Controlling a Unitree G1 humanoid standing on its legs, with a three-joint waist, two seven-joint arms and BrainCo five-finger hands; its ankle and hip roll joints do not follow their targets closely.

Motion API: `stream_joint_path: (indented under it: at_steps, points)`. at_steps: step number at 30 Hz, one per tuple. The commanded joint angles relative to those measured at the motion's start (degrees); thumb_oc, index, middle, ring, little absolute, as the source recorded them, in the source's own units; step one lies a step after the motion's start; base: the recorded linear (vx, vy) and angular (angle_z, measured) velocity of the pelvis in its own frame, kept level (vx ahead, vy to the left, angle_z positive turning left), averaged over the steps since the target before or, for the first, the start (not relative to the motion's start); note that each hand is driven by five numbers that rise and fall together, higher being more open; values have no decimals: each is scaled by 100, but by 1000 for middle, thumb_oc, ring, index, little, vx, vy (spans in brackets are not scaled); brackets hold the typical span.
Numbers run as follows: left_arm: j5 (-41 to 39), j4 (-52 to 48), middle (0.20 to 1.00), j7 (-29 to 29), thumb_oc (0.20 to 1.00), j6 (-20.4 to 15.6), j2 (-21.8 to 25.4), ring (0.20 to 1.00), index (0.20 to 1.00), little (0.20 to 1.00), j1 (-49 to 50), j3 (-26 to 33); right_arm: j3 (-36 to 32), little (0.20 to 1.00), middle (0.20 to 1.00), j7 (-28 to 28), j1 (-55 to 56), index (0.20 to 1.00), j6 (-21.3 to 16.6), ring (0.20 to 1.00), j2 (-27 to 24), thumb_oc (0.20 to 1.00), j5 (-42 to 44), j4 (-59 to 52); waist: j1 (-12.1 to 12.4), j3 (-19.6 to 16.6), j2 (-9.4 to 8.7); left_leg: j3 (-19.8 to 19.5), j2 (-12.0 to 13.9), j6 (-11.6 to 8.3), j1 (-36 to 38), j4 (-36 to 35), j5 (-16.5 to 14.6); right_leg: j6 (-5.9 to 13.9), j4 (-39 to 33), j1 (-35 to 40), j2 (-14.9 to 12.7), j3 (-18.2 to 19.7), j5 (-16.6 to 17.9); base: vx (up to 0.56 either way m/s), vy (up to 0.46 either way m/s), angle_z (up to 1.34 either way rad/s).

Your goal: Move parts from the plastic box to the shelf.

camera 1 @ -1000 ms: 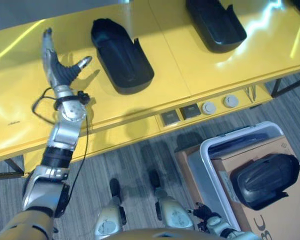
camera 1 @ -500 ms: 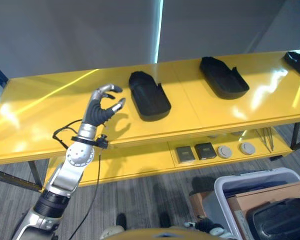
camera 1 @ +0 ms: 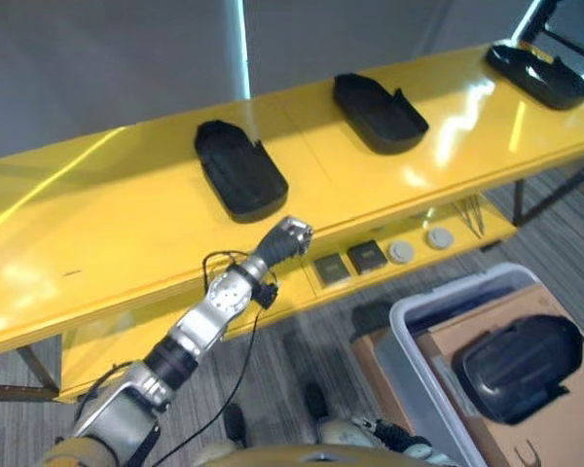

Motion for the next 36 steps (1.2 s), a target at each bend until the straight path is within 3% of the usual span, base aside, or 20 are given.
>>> stream_joint_path:
  at_steps: [1, 14, 24, 29, 35, 36]
  points:
    - [442, 175, 200, 539, 200, -235, -62, 200, 200, 200, -585, 554, 334, 1000, 1000, -123, 53, 1000, 141, 1000, -69, 1000, -9, 347, 51, 134, -94, -328, 178, -81, -328, -44, 206, 135, 12, 105, 26, -196, 111, -46, -2, -16]
    - [848, 400, 200, 1530, 200, -238, 152, 200, 200, 200, -631, 1563, 415, 1000, 1000, -235, -14, 1000, 45, 1000, 33, 1000, 15, 235, 111, 177, -142, -303, 184, -97, -494, -44, 248, 119, 12, -97, 14, -143, 162, -3, 1, -5]
    - [907, 349, 200, 1793, 200, -231, 277, 200, 200, 200, -621, 1925, 434, 1000, 1000, -248, -16, 1000, 18, 1000, 28, 1000, -3, 225, 145, 130, -148, -370, 181, -120, -510, -44, 260, 114, 12, -75, 20, -211, 135, 8, 0, 1]
    - [864, -95, 200, 1615, 200, -278, 331, 200, 200, 200, -478, 1896, 400, 1000, 1000, -242, -40, 1000, 34, 1000, 34, 1000, 25, 226, 173, 126, -151, -378, 190, -116, -484, -44, 254, 109, 12, -35, 31, -215, 132, 0, 0, 0]
    - [399, -1996, 200, 472, 200, -561, 737, 200, 200, 200, 848, 1830, 126, 1000, 1000, -110, 0, 1000, 71, 1000, 21, 1000, 117, 205, 356, -5, -75, -423, 169, -78, -135, -44, 156, 79, 25, 327, 20, -268, 32, 34, -9, 2]
    - [395, -2029, 369, 460, 369, -546, 744, 369, 369, 369, 878, 1841, 132, 1000, 1000, -109, 11, 1000, 72, 1000, 24, 1000, 116, 204, 352, -4, -79, -423, 168, -77, -121, -44, 152, 79, 24, 341, 19, -268, 29, 57, -11, 10]
